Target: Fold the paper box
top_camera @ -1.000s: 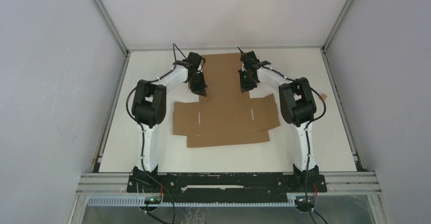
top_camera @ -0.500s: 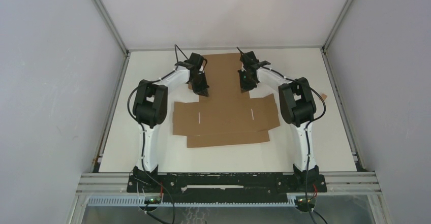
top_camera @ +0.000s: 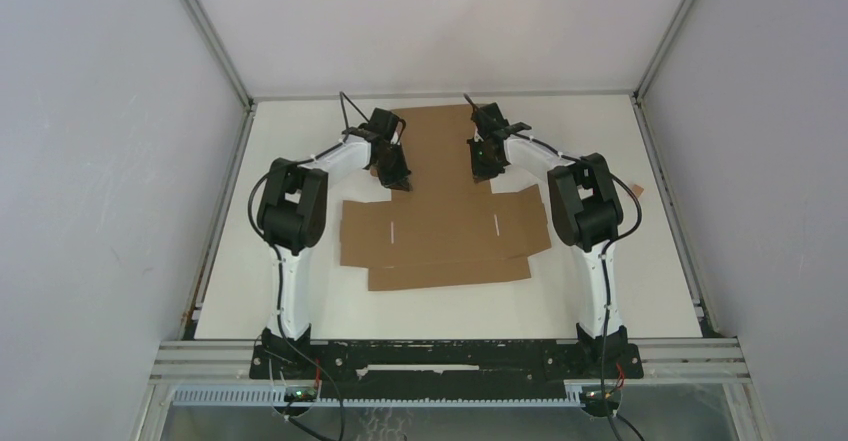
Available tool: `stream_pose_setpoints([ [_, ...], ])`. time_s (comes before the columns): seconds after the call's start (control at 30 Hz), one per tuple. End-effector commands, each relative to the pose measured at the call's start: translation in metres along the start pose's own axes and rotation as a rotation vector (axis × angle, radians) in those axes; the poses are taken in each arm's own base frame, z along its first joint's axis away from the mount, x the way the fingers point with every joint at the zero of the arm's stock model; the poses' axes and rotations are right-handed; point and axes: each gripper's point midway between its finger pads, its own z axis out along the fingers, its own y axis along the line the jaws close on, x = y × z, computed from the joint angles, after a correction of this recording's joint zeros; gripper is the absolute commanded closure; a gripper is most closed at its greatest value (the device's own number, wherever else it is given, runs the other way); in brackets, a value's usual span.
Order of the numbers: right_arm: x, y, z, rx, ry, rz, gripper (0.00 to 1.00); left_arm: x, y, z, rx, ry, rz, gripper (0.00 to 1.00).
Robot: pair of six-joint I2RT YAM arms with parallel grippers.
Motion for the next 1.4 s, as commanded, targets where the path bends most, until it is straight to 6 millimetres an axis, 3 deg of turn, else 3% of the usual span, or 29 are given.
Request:
stream_pose_setpoints([
  [0.0, 0.028, 0.011, 0.001, -0.009, 0.075, -0.015, 0.90, 0.025, -0.002, 0.007, 0.006, 0.064, -0.005, 0.88],
  [0.4, 0.018, 0.015, -0.017, -0.008, 0.039, -0.028, 0.90, 0.010, -0.008, -0.005, 0.016, 0.025, 0.008, 0.88],
  [0.8, 0.023, 0.015, -0.005, -0.005, 0.060, -0.029, 0.90, 0.011, -0.008, -0.002, 0.024, 0.035, 0.006, 0.88],
  [0.97, 0.020, 0.013, 0.004, -0.011, 0.076, -0.015, 0.89, -0.001, -0.013, -0.001, 0.056, 0.037, 0.001, 0.88],
  [1.17, 0.009, 0.013, -0.009, -0.034, 0.049, -0.009, 0.89, -0.019, -0.018, -0.028, 0.089, -0.005, 0.008, 0.87],
  [1.37, -0.017, 0.025, -0.056, -0.087, -0.075, -0.020, 0.84, -0.037, -0.025, -0.077, 0.119, -0.116, 0.055, 0.79],
])
